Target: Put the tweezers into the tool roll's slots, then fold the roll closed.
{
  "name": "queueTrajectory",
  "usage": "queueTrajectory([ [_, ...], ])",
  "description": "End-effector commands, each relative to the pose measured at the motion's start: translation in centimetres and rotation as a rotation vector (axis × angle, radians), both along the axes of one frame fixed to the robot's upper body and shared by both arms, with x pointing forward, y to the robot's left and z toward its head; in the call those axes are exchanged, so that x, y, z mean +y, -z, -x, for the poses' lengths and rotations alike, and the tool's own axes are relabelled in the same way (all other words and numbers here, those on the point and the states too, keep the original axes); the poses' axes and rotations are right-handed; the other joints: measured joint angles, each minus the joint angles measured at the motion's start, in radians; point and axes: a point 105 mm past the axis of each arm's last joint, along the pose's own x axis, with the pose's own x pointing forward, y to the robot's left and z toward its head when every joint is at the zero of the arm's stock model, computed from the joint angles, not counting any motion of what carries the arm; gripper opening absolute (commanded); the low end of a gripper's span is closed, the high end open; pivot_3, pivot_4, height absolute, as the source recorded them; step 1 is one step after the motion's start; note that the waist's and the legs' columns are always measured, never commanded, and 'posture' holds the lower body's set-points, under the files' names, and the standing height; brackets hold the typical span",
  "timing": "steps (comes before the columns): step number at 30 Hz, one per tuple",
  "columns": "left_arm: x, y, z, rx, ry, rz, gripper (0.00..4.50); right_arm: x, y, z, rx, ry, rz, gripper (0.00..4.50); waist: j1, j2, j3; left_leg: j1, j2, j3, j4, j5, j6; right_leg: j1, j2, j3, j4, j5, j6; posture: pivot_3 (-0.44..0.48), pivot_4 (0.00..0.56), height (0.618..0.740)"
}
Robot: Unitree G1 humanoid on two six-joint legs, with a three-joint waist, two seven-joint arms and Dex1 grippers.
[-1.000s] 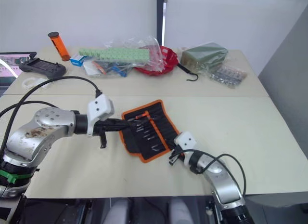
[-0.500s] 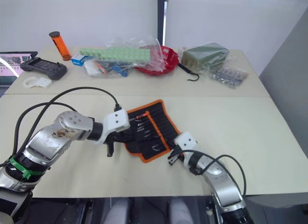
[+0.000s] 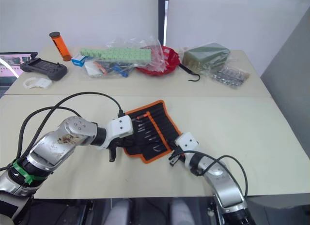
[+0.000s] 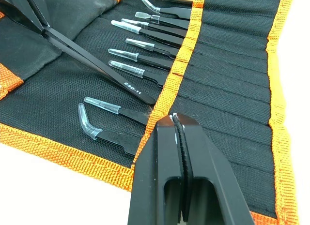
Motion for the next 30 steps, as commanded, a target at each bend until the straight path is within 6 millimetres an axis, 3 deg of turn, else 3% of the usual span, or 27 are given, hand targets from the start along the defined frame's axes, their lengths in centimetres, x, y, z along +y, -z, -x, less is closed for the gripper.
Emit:
queueTrajectory([
  [1,-1.1,-0.6,0.1,-0.042,0.015,0.014,0.03,-0.1,2.1,0.7,0.083,-0.008,0.044,0.0,0.0,0.0,0.0,0.0,0.0,0.0,0.0,0.0,0.0,0.0,0.0,0.0,0.0,0.0,0.0,0.0,0.15,0.74],
  [10,-2.9,-0.7,-1.4,-0.101,-0.047,0.059,0.03,-0.2,2.4,0.7,0.092,-0.01,0.05,0.0,0.004,0.0,0.0,0.0,0.0,0.0,0.002,0.0,0.0,0.001,0.0,0.0,0.0,0.001,0.001,0.0,0.15,0.74],
  [30,-7.3,1.0,-2.2,-0.081,-0.096,0.164,0.03,-0.3,2.6,0.8,0.095,-0.023,0.062,0.0,0.006,0.0,0.0,0.001,-0.001,0.0,0.003,0.0,0.0,0.002,0.0,0.002,0.0,0.002,0.002,0.0,0.15,0.74],
])
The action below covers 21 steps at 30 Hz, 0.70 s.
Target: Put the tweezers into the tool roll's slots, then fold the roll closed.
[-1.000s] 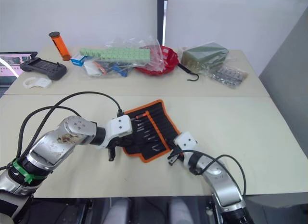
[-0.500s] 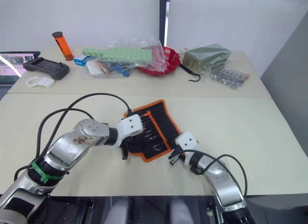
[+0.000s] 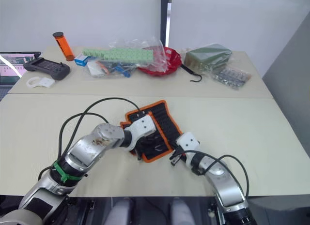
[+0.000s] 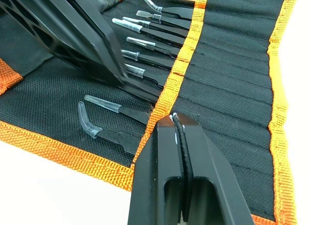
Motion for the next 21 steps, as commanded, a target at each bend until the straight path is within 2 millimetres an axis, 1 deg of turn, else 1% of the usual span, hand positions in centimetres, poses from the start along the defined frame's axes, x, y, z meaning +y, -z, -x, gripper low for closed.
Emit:
queueTrajectory([
  [1,-0.8,-1.0,-0.4,-0.071,0.008,0.014,0.03,0.1,2.4,0.9,0.096,-0.028,0.04,0.0,0.001,0.0,0.0,0.0,0.0,0.0,0.0,0.0,0.0,0.0,0.0,0.0,0.0,0.0,0.0,0.0,0.15,0.74],
  [5,-1.0,-1.3,-0.7,-0.072,-0.014,0.035,0.03,0.1,2.5,0.9,0.097,-0.03,0.039,0.0,0.006,0.0,0.0,0.0,-0.001,0.0,0.001,0.0,0.0,0.001,0.0,0.0,0.0,0.0,0.001,0.0,0.15,0.74],
  [7,-0.9,-1.5,-0.7,-0.065,-0.024,0.047,0.68,0.1,2.5,0.9,0.098,-0.031,0.038,0.0,0.008,0.0,0.0,0.001,-0.001,0.0,0.002,0.0,0.0,0.001,0.0,0.001,0.0,0.001,0.002,0.0,0.15,0.74],
  [8,-0.9,-1.6,-0.6,-0.058,-0.023,0.055,0.91,0.2,2.5,0.9,0.099,-0.032,0.038,0.0,0.007,0.0,0.0,0.0,-0.001,0.0,0.002,0.0,0.0,0.001,0.0,0.001,0.0,0.001,0.002,0.0,0.15,0.74],
  [10,-0.7,-1.9,-0.3,-0.042,-0.019,0.071,1.59,0.2,2.6,0.9,0.099,-0.036,0.039,0.0,0.005,0.0,0.0,0.0,-0.001,0.0,0.002,0.0,0.0,0.001,0.0,0.001,0.0,0.001,0.002,0.0,0.15,0.74],
  [11,-0.3,-2.2,-0.3,-0.04,-0.024,0.076,1.96,0.2,2.6,0.9,0.099,-0.038,0.039,0.0,0.002,0.001,0.0,0.0,-0.001,0.0,0.001,0.0,0.0,0.001,0.0,0.001,0.0,0.001,0.002,0.0,0.15,0.74],
  [12,0.3,-2.7,-0.3,-0.035,-0.031,0.085,2.13,0.3,2.6,0.9,0.1,-0.04,0.039,0.0,-0.002,0.001,0.0,0.0,0.0,0.0,0.001,0.0,0.0,0.0,0.0,0.001,0.0,0.001,0.002,0.0,0.15,0.74],
  [13,0.8,-3.2,-0.4,-0.034,-0.042,0.098,2.55,0.3,2.7,0.8,0.1,-0.042,0.038,0.0,-0.006,0.001,0.0,0.0,0.0,0.0,0.0,0.0,0.0,0.0,0.0,0.001,0.0,0.001,0.001,0.0,0.15,0.74],
  [15,1.9,-4.1,-0.5,-0.045,-0.054,0.116,3.21,0.5,2.7,0.8,0.102,-0.047,0.037,0.0,-0.009,0.001,0.0,0.001,0.0,0.0,-0.001,0.0,0.0,0.0,0.0,0.001,0.0,0.002,0.0,0.0,0.15,0.74],
  [18,3.9,-6.1,-0.9,-0.073,-0.053,0.173,4.24,0.7,2.8,0.8,0.107,-0.061,0.031,0.0,-0.009,0.001,0.0,0.001,0.0,0.0,-0.001,0.0,0.0,0.0,0.0,0.001,0.0,0.002,-0.001,0.0,0.15,0.74],
  [19,4.5,-6.8,-1.0,-0.086,-0.056,0.194,4.49,0.7,2.8,0.8,0.107,-0.065,0.031,0.0,-0.009,0.001,0.0,0.001,0.0,0.0,-0.001,0.0,0.0,0.0,0.0,0.001,0.0,0.002,-0.001,0.0,0.15,0.74],
  [21,5.6,-7.9,-1.1,-0.1,-0.061,0.234,4.49,0.8,2.8,0.8,0.107,-0.072,0.032,0.0,-0.009,0.001,0.0,0.001,0.0,0.0,-0.001,0.0,0.0,0.0,0.0,0.001,0.0,0.002,0.0,0.0,0.15,0.74],
])
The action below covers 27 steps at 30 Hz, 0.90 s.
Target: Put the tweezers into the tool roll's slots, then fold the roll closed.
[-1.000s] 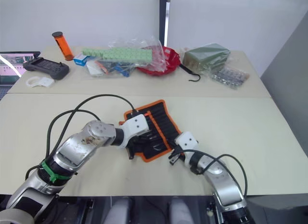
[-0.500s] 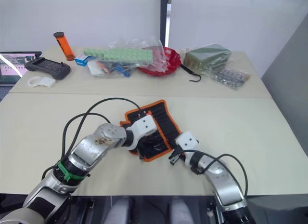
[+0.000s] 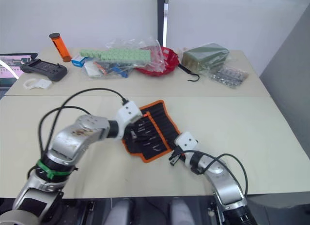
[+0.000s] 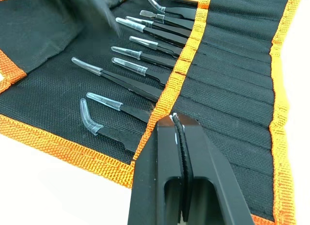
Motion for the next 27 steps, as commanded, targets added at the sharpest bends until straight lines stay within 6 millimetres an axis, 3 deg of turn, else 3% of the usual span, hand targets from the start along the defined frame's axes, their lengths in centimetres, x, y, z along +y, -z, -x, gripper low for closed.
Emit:
queueTrajectory([
  [1,1.0,-3.2,0.2,-0.077,0.034,0.094,4.49,0.5,2.7,1.0,0.109,-0.037,0.028,0.0,-0.001,0.0,0.0,0.0,0.0,0.0,0.0,0.0,0.0,0.0,0.0,0.0,0.0,0.0,0.0,0.0,0.15,0.74],
  [8,5.8,-4.2,1.2,-0.158,0.036,0.091,4.49,0.8,2.1,0.7,0.093,-0.066,0.026,0.0,-0.01,0.0,0.0,0.002,0.001,0.001,-0.002,0.0,0.0,0.0,0.001,0.001,0.0,0.0,-0.001,0.0,0.15,0.74],
  [14,10.3,-3.4,1.8,-0.166,0.069,0.024,4.49,0.9,-2.7,-0.3,0.005,-0.138,-0.02,0.0,-0.006,0.001,0.001,0.001,0.001,0.002,-0.002,0.0,0.0,-0.001,0.001,0.002,0.0,0.001,-0.004,0.0,0.15,0.74],
  [18,11.5,-2.9,2.1,-0.158,0.112,-0.011,4.49,1.8,-5.3,0.1,0.005,-0.213,-0.076,0.0,0.002,0.003,0.003,-0.003,0.001,0.003,-0.002,0.0,0.0,-0.006,0.001,0.002,0.0,0.001,-0.004,0.0,0.15,0.74],
  [23,11.7,-2.2,3.2,-0.126,0.211,-0.041,4.5,4.7,-6.7,1.5,0.058,-0.363,-0.104,1.61,0.005,0.003,0.003,-0.015,0.001,0.003,0.0,0.0,0.0,-0.018,0.001,0.002,0.003,0.002,-0.005,0.0,0.15,0.74],
  [27,11.9,-1.8,4.4,-0.082,0.255,-0.054,4.5,6.6,-7.0,1.8,0.077,-0.425,-0.087,2.98,0.001,0.003,0.004,-0.016,0.002,0.003,0.0,0.0,0.0,-0.019,0.001,0.002,0.004,0.002,-0.005,0.0,0.15,0.74],
])
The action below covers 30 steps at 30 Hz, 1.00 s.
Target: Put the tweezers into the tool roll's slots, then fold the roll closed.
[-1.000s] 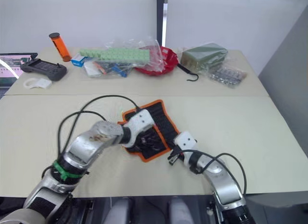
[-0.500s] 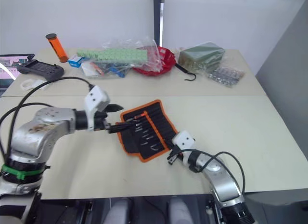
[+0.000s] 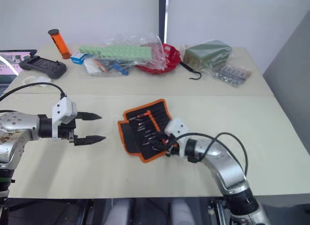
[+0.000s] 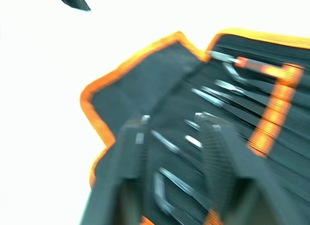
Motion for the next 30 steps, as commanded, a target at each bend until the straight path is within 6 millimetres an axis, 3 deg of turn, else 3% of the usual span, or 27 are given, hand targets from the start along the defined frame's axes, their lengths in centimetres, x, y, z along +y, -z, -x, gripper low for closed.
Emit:
queueTrajectory([
  [1,-0.1,-0.6,1.4,-0.009,0.072,-0.03,4.5,1.7,-0.8,0.6,-0.016,-0.066,0.004,3.37,-0.003,0.0,0.0,0.0,0.0,0.0,0.0,0.0,0.0,0.0,0.0,0.0,0.001,0.0,0.0,0.0,0.15,0.74],
  [4,0.0,-0.1,2.5,0.025,0.101,-0.048,4.5,3.1,-0.2,0.6,-0.01,-0.094,0.065,4.4,-0.002,0.0,0.0,0.0,0.0,0.0,0.0,0.0,0.0,-0.001,0.0,0.0,0.001,0.0,0.0,0.0,0.15,0.74],
  [5,0.0,0.0,2.7,0.031,0.107,-0.051,4.5,3.5,-0.3,0.8,-0.002,-0.109,0.065,4.48,-0.001,0.0,0.001,0.0,0.0,0.0,0.0,0.0,0.0,-0.001,0.0,0.0,0.001,0.0,0.0,0.0,0.15,0.74],
  [11,0.3,0.2,3.3,0.045,0.117,-0.073,4.5,5.5,0.2,1.0,0.011,-0.138,0.102,4.48,0.002,0.0,0.001,0.0,0.0,0.0,0.002,0.0,0.0,-0.001,0.0,0.0,0.004,0.0,0.0,0.0,0.15,0.74],
  [19,0.6,0.2,3.3,0.042,0.108,-0.081,4.5,5.8,1.4,0.0,-0.043,-0.053,0.193,4.48,0.0,0.0,0.001,0.0,0.0,0.0,0.002,0.0,0.0,-0.002,0.0,0.0,0.005,0.0,0.0,0.0,0.15,0.74],
  [30,1.0,0.7,2.8,0.032,0.125,-0.111,4.5,5.8,0.8,-0.2,-0.123,-0.04,0.202,0.89,0.001,0.0,0.001,0.0,0.0,0.0,0.002,0.0,0.0,-0.002,0.0,0.0,0.006,0.0,0.0,0.0,0.15,0.74],
])
